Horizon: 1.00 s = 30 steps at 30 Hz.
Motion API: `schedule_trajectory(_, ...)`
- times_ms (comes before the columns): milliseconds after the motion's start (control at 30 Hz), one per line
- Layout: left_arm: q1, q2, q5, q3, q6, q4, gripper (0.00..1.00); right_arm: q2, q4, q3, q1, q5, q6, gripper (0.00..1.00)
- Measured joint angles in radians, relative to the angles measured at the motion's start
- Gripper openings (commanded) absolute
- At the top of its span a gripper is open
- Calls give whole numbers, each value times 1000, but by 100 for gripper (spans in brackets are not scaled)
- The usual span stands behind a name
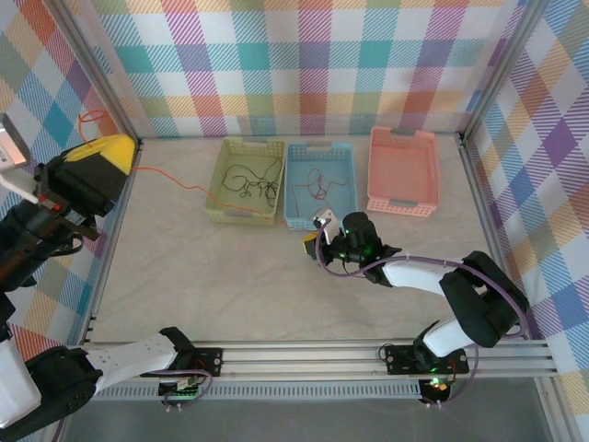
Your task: Untangle the cables
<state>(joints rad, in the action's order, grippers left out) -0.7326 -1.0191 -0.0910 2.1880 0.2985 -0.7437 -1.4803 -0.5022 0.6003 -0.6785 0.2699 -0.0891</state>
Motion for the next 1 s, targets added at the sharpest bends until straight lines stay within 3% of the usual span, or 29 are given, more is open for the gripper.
schedule_trajectory(267, 0, 37, 49, -83, -38, -17, 0, 0, 11, 2, 0, -37, -3, 11)
schedule_trajectory(500, 0, 126, 72, -405, -29, -27, 0, 4, 11, 0, 0, -53, -4, 11)
schedule_trajectory(600, 0, 126, 113, -467, -29, -73, 0, 18, 11, -2, 0, -69, -5, 11)
schedule_trajectory(767, -1, 114, 248, -431, -69, -150, 0, 31, 36, -2, 3, -184, -28, 9)
schedule_trajectory(1000, -1, 133, 381, -232, -127, -203, 0, 18, 166, 12, 88, -343, -141, 9)
